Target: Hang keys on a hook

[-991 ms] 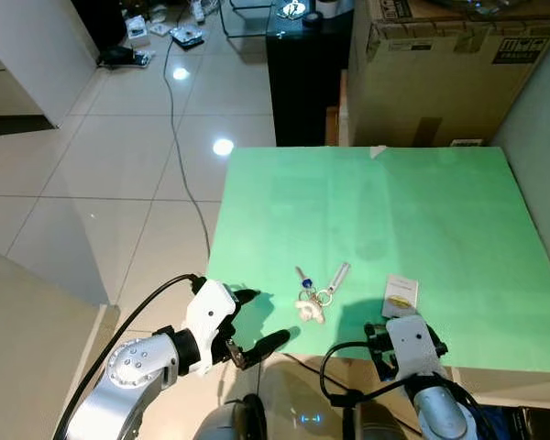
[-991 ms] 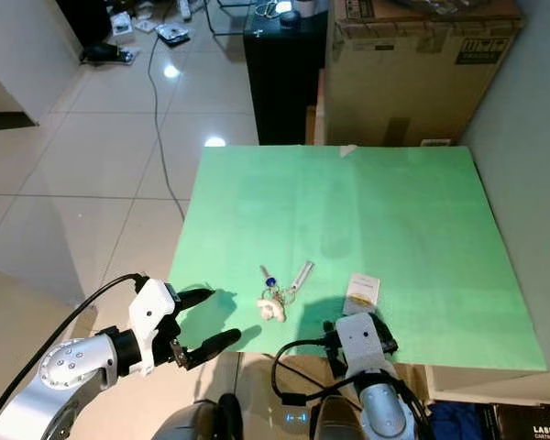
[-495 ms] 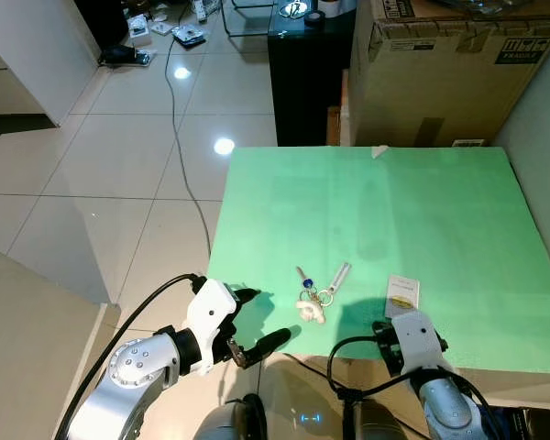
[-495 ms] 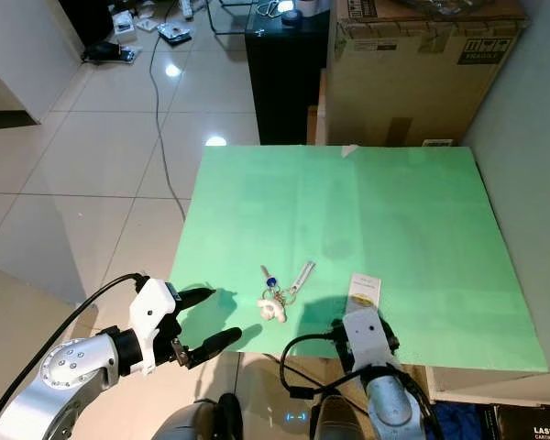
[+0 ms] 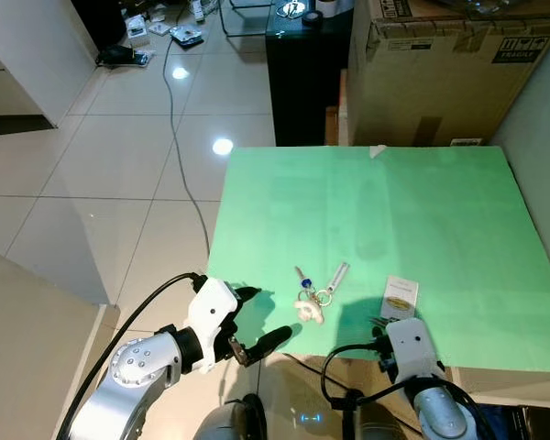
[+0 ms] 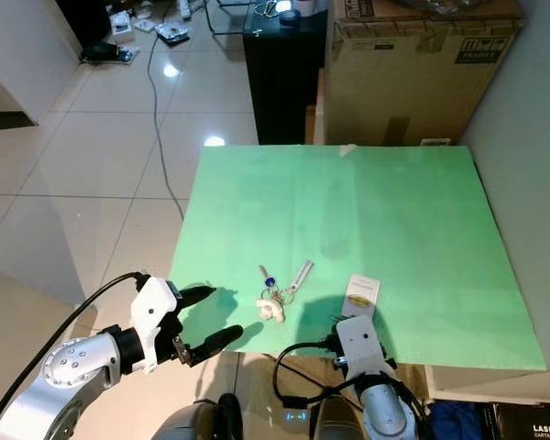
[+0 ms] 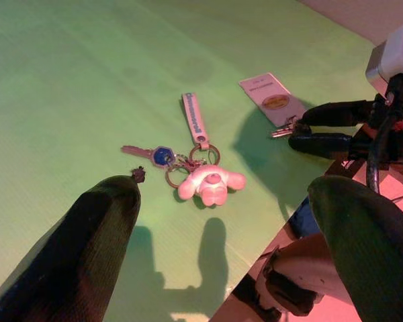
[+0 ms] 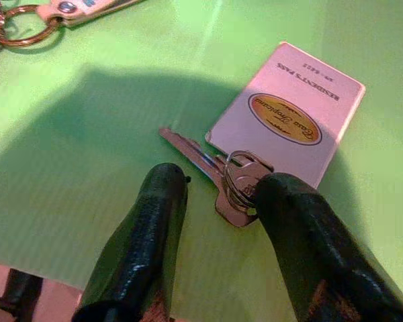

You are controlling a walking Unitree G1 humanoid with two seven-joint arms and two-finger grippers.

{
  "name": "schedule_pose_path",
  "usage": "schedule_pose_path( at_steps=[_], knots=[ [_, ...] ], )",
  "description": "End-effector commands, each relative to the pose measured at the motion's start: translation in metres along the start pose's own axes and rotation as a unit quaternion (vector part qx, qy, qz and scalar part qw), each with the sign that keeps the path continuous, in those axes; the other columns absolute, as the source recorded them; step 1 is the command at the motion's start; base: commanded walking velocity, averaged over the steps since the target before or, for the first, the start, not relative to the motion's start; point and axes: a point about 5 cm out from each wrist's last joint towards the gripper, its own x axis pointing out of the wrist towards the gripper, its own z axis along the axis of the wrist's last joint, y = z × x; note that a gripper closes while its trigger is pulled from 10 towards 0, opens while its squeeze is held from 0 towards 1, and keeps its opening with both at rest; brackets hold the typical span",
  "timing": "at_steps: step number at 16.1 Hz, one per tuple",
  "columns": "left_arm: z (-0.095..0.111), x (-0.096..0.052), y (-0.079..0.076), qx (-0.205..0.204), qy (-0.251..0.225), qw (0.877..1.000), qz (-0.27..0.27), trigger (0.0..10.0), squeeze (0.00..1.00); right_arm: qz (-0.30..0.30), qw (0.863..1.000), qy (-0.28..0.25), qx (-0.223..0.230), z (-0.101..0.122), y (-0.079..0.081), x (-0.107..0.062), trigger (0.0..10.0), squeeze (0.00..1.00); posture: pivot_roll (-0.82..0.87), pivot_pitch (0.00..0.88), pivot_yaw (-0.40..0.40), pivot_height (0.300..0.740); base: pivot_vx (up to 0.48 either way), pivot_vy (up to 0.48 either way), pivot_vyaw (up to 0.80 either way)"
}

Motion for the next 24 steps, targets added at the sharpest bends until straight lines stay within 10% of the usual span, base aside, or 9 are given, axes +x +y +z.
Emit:
schedule_pose_path(
  at_steps=[1,10,12,13,14,15,24],
  knots=[
    [-0.003,-0.001,0.000,-0.001,0.010,1.000,0.000,10.0,0.00,0.001,1.000,0.010,0.011,-0.003,0.002,-0.002,0.0,0.00,-0.05,0.232,0.133,0.740,0.000,0.000,0.00],
    [0.003,0.017,0.006,-0.006,-0.011,1.000,0.007,10.0,0.00,-0.023,0.993,-0.111,0.010,0.076,-0.016,0.004,0.0,0.00,-0.08,0.185,0.130,0.740,0.000,0.000,0.00],
    [0.003,0.019,0.006,-0.008,-0.013,1.000,0.008,10.0,0.00,-0.018,0.993,-0.086,-0.074,0.071,-0.015,0.006,0.0,0.00,-0.08,0.185,0.131,0.740,0.000,0.000,0.00],
    [0.003,0.019,0.007,-0.008,-0.011,1.000,0.008,10.0,0.00,-0.009,0.992,-0.063,-0.112,0.063,-0.010,0.007,10.0,0.00,-0.09,0.191,0.135,0.740,0.000,0.000,0.00],
    [0.002,0.018,0.007,-0.008,-0.010,1.000,0.008,10.0,0.00,0.000,0.991,-0.048,-0.127,0.053,-0.007,0.006,10.0,0.00,-0.08,0.194,0.135,0.740,0.000,0.000,0.00],
    [0.002,0.017,0.008,-0.008,-0.009,1.000,0.010,10.0,0.00,-0.003,0.991,-0.039,-0.127,0.045,-0.006,0.003,10.0,1.00,-0.08,0.195,0.135,0.740,0.000,0.000,0.00],
    [0.000,0.014,0.008,-0.006,-0.007,1.000,0.014,10.0,0.00,-0.021,0.994,0.022,-0.109,-0.002,-0.006,-0.006,10.0,1.00,-0.07,0.189,0.129,0.740,0.000,0.000,0.00]
  ],
)
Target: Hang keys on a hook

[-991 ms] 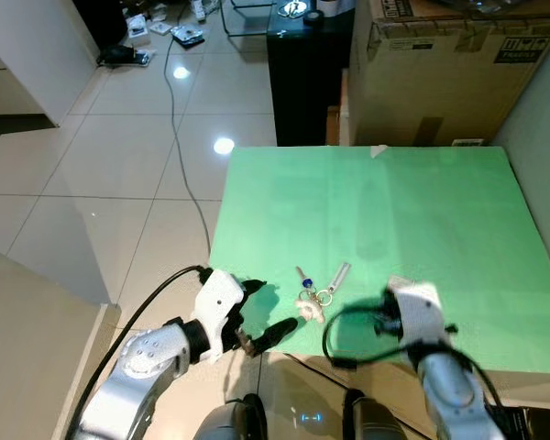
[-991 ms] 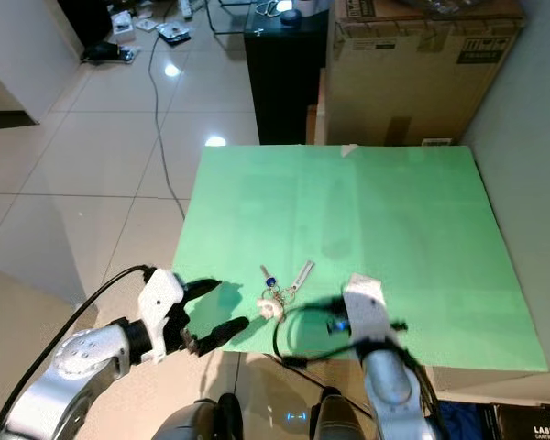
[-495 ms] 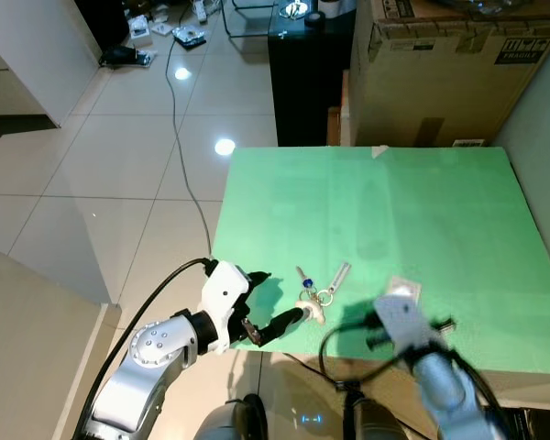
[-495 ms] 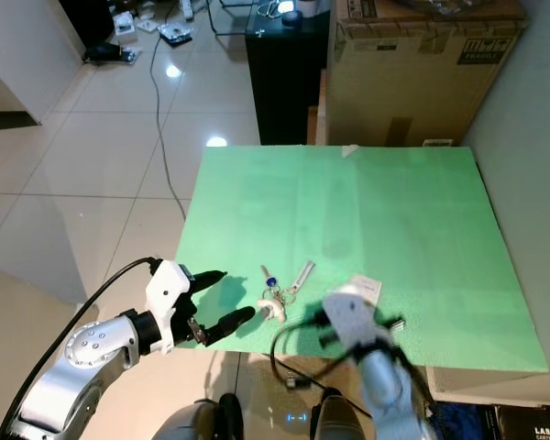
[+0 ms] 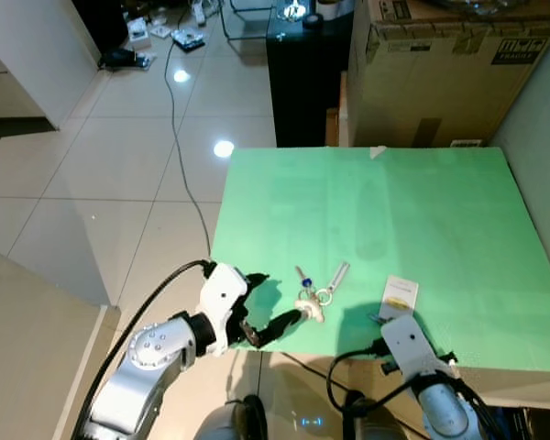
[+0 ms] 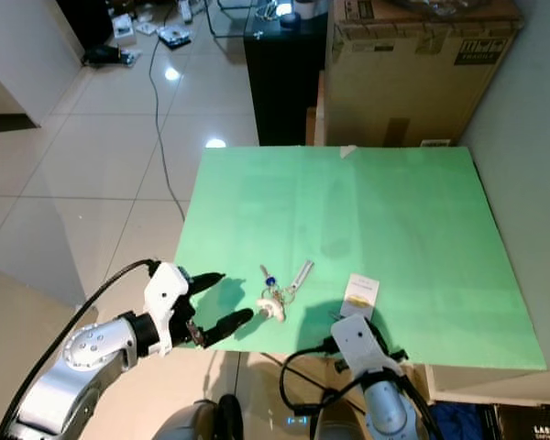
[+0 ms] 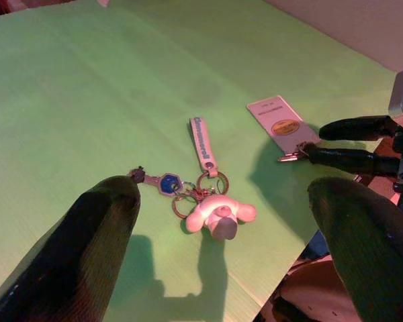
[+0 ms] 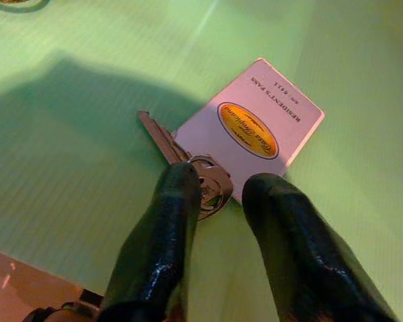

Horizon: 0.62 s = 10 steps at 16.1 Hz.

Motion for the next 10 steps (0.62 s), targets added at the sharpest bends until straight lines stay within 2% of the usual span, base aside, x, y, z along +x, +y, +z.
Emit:
schedule_pose_path(
  at_steps=[1,3,4,5,6,8,9,10],
  knots=[
    [-0.006,-0.005,0.000,0.001,0.013,1.000,0.006,10.0,0.00,0.004,1.000,0.018,0.009,-0.009,0.005,-0.002,10.0,1.00,-0.07,0.187,0.129,0.740,0.000,0.000,0.00],
    [-0.007,-0.006,-0.001,0.001,0.013,1.000,0.005,10.0,0.00,0.011,1.000,0.027,0.004,-0.016,0.006,0.002,10.0,1.00,-0.07,0.184,0.128,0.740,0.000,0.000,0.00],
    [-0.007,-0.005,-0.002,0.000,0.013,1.000,0.005,10.0,0.00,0.013,0.999,0.033,0.003,-0.019,0.005,0.003,10.0,0.25,-0.07,0.184,0.127,0.740,0.000,0.000,0.00],
    [-0.007,-0.005,-0.002,0.000,0.013,1.000,0.004,10.0,0.00,0.015,0.999,0.034,0.004,-0.019,0.005,0.004,10.0,0.25,-0.07,0.184,0.127,0.740,0.000,0.000,0.00],
    [-0.007,-0.006,-0.002,0.001,0.012,1.000,0.005,10.0,0.00,0.016,0.999,0.036,0.009,-0.019,0.004,0.005,10.0,0.00,-0.07,0.180,0.125,0.740,0.000,0.000,0.00],
    [-0.007,-0.005,-0.002,0.002,0.012,1.000,0.005,10.0,0.00,0.017,0.999,0.036,0.019,-0.019,0.005,0.005,10.0,0.00,-0.07,0.171,0.122,0.740,0.000,0.000,0.00],
    [-0.007,-0.005,-0.002,0.004,0.011,1.000,0.005,10.0,0.00,0.024,0.998,0.033,0.040,-0.016,0.008,0.004,0.0,0.00,-0.07,0.167,0.120,0.740,0.000,0.000,0.00],
    [-0.006,-0.004,-0.002,0.005,0.010,1.000,0.005,10.0,0.00,0.024,0.998,0.032,0.045,-0.015,0.009,0.003,0.0,0.00,-0.07,0.167,0.120,0.740,0.000,0.000,0.00]
  ],
)
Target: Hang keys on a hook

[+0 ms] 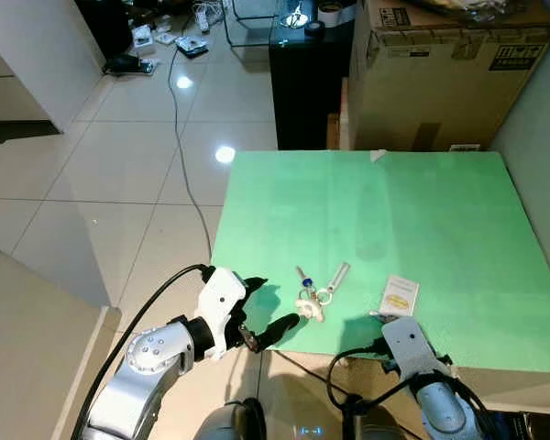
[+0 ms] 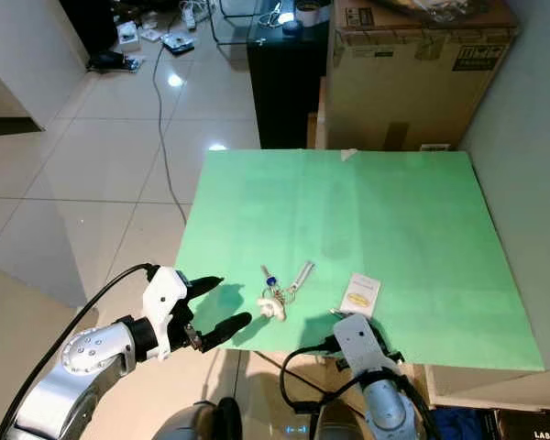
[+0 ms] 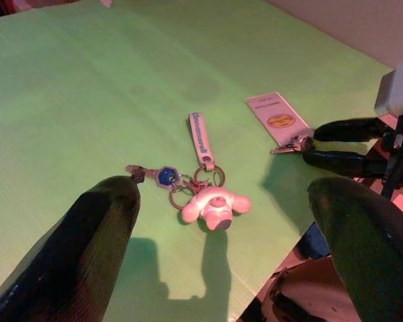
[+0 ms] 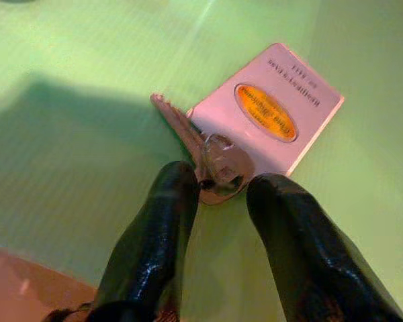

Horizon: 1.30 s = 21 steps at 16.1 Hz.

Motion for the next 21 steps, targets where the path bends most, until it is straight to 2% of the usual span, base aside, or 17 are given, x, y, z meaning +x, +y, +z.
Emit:
schedule_pose_path(
  at_steps=[1,5,10,14,16,17,18,19,21],
  knots=[
    [-0.002,-0.001,-0.001,0.006,0.004,1.000,0.003,10.0,0.00,0.012,1.000,0.020,0.015,-0.006,0.005,-0.004,0.0,0.00,-0.07,0.167,0.119,0.740,0.000,0.000,0.00],
    [-0.001,0.001,-0.001,0.007,0.003,1.000,0.001,10.0,0.00,0.015,0.999,0.019,0.040,-0.001,0.009,-0.004,0.0,0.00,-0.08,0.173,0.122,0.740,0.000,0.000,0.00],
    [0.000,0.003,0.000,0.008,0.002,1.000,0.004,10.0,0.00,0.008,0.999,-0.017,0.041,0.020,0.003,-0.004,0.0,0.00,-0.08,0.183,0.124,0.740,0.000,0.000,0.00],
    [0.000,0.005,-0.001,0.007,0.000,1.000,0.004,10.0,0.00,0.006,0.998,-0.056,0.022,0.040,0.000,-0.007,0.0,0.00,-0.08,0.189,0.126,0.740,0.000,0.000,0.00],
    [0.000,0.005,-0.001,0.006,0.001,1.000,0.003,10.0,0.00,-0.028,0.998,-0.050,-0.005,0.044,-0.008,-0.002,0.0,0.00,-0.08,0.190,0.128,0.740,0.000,0.000,0.00],
    [0.000,0.006,-0.001,0.006,0.000,1.000,0.003,10.0,0.00,-0.034,0.999,-0.029,-0.009,0.037,-0.010,0.001,9.9,0.00,-0.08,0.191,0.129,0.740,0.000,0.000,0.00],
    [0.000,0.006,-0.001,0.006,0.000,1.000,0.003,10.0,0.00,-0.042,0.999,-0.021,-0.006,0.033,-0.011,0.002,10.0,1.00,-0.08,0.192,0.130,0.740,0.000,0.000,0.00],
    [0.000,0.007,-0.001,0.006,0.000,1.000,0.002,10.0,0.00,-0.046,0.999,-0.017,-0.008,0.031,-0.013,0.003,10.0,1.00,-0.08,0.192,0.131,0.740,0.000,0.000,0.00],
    [0.001,0.007,0.000,0.007,0.000,1.000,0.003,10.0,0.00,-0.042,0.998,-0.004,-0.041,0.021,-0.012,0.004,10.0,1.00,-0.08,0.193,0.133,0.740,0.000,0.000,0.00]
  ],
)
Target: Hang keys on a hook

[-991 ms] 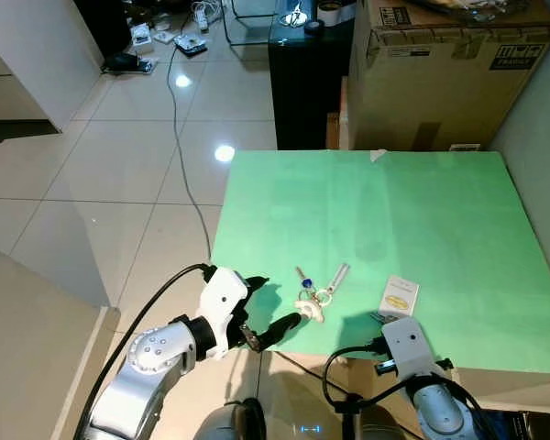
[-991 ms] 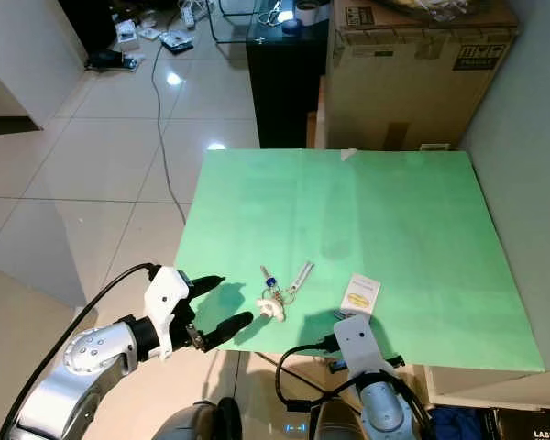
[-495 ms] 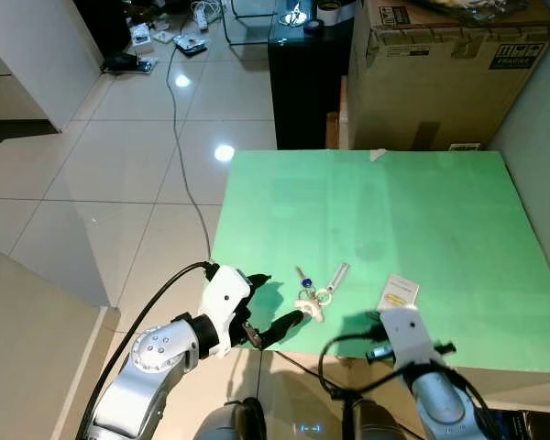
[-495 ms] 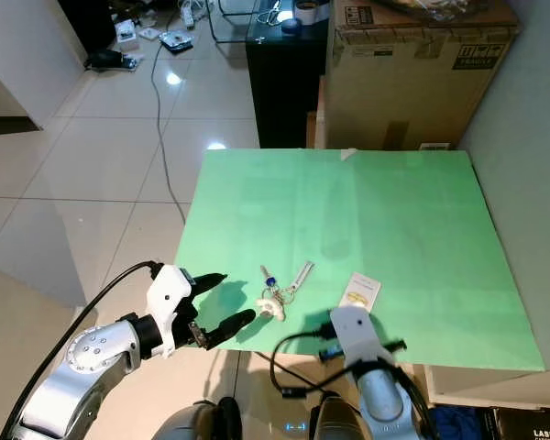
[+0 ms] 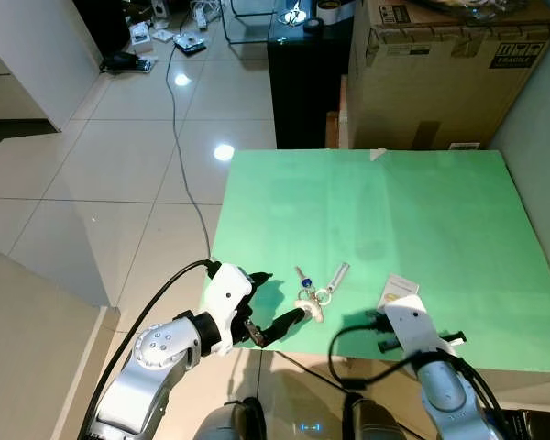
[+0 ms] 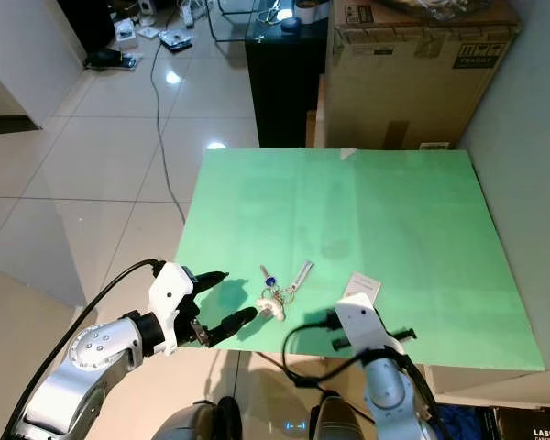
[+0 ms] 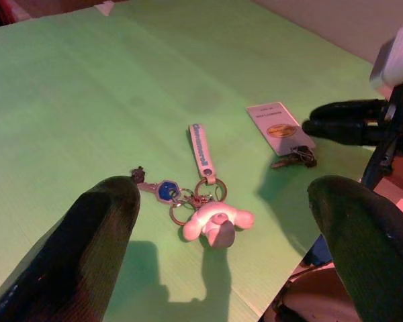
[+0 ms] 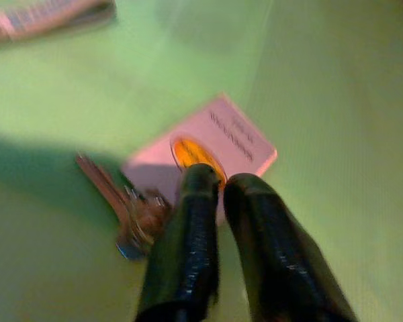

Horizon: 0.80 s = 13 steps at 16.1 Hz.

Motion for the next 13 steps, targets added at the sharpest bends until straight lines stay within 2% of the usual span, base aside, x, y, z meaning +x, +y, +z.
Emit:
schedule_pose_path(
  at_steps=[1,4,9,10,11,13],
  knots=[
    [-0.004,-0.001,0.000,0.002,0.010,1.000,0.002,10.0,0.00,0.007,1.000,0.009,-0.006,-0.005,0.006,-0.001,10.0,1.00,-0.08,0.193,0.133,0.740,0.000,0.000,0.00],
    [-0.004,-0.001,0.001,0.003,0.010,1.000,0.002,10.0,0.00,0.009,1.000,0.014,-0.006,-0.008,0.009,0.001,10.0,1.00,-0.08,0.196,0.137,0.740,0.000,0.000,0.00],
    [-0.003,-0.002,0.001,0.004,0.010,1.000,0.003,10.0,0.00,0.026,0.999,-0.017,0.043,0.000,0.017,0.008,10.0,1.00,-0.07,0.197,0.138,0.740,0.000,0.000,0.00],
    [-0.003,-0.001,0.001,0.004,0.009,1.000,0.003,10.0,0.00,0.024,0.998,-0.006,0.052,-0.002,0.016,0.010,10.0,0.91,-0.07,0.196,0.138,0.740,0.000,0.000,0.00],
    [-0.003,-0.001,0.001,0.004,0.009,1.000,0.003,10.0,0.00,0.023,0.997,0.004,0.067,-0.005,0.016,0.012,10.0,0.00,-0.07,0.196,0.137,0.740,0.000,0.000,0.00],
    [-0.003,-0.001,0.000,0.003,0.009,1.000,0.003,10.0,0.00,0.028,0.995,0.025,0.088,-0.010,0.018,0.013,10.0,0.00,-0.07,0.196,0.136,0.740,0.000,0.000,0.00]
  ],
)
